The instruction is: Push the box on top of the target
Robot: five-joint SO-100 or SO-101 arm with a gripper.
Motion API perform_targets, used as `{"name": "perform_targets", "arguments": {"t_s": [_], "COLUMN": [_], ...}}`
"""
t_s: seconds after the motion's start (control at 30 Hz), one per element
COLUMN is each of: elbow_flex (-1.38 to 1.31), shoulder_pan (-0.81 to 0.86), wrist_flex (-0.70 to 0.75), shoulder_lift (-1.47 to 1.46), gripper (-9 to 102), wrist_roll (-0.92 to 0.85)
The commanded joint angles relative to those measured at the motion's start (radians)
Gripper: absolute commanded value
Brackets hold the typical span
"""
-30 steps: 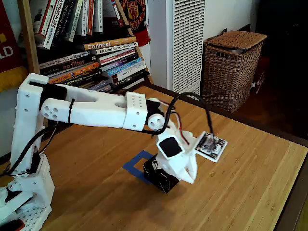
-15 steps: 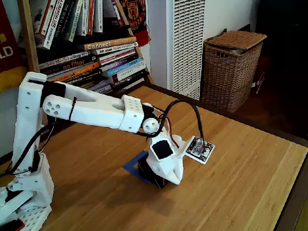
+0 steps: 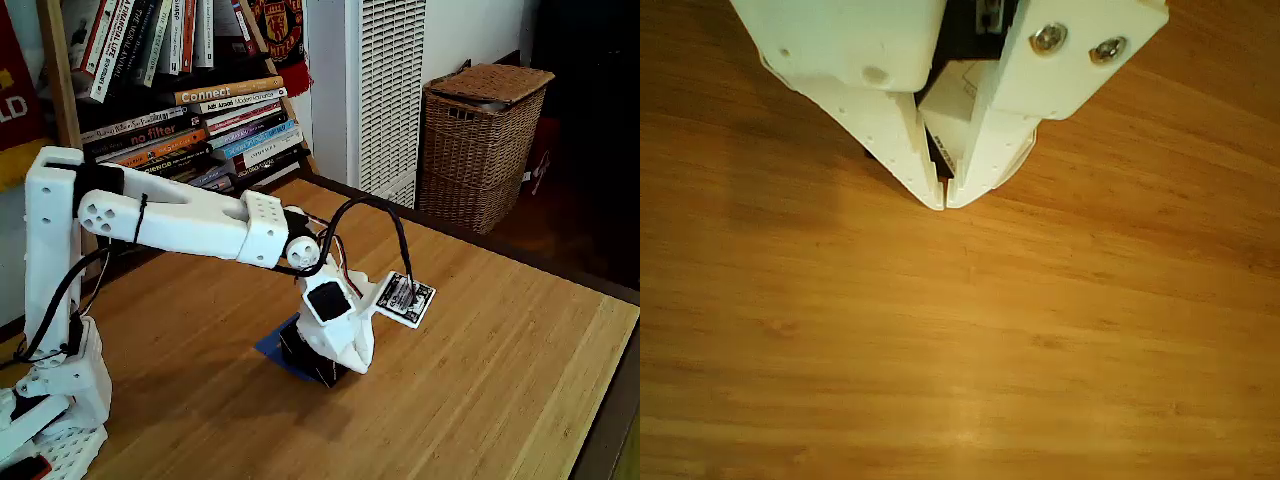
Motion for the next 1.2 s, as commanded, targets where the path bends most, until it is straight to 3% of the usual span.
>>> {"name": "perform_targets", "arguments": {"t_s": [0.0,1.0,1.17], "elbow_flex": [0.005,0.106,0.081], "shoulder_pan": [-0.009,-0.083,-0.046], "wrist_flex": [-0.012,0.015,-0.003], "shoulder_lift": [0.067,0.160,0.175], "gripper": [0,0,0], "wrist_roll": [0.008,0.086,0.028]}}
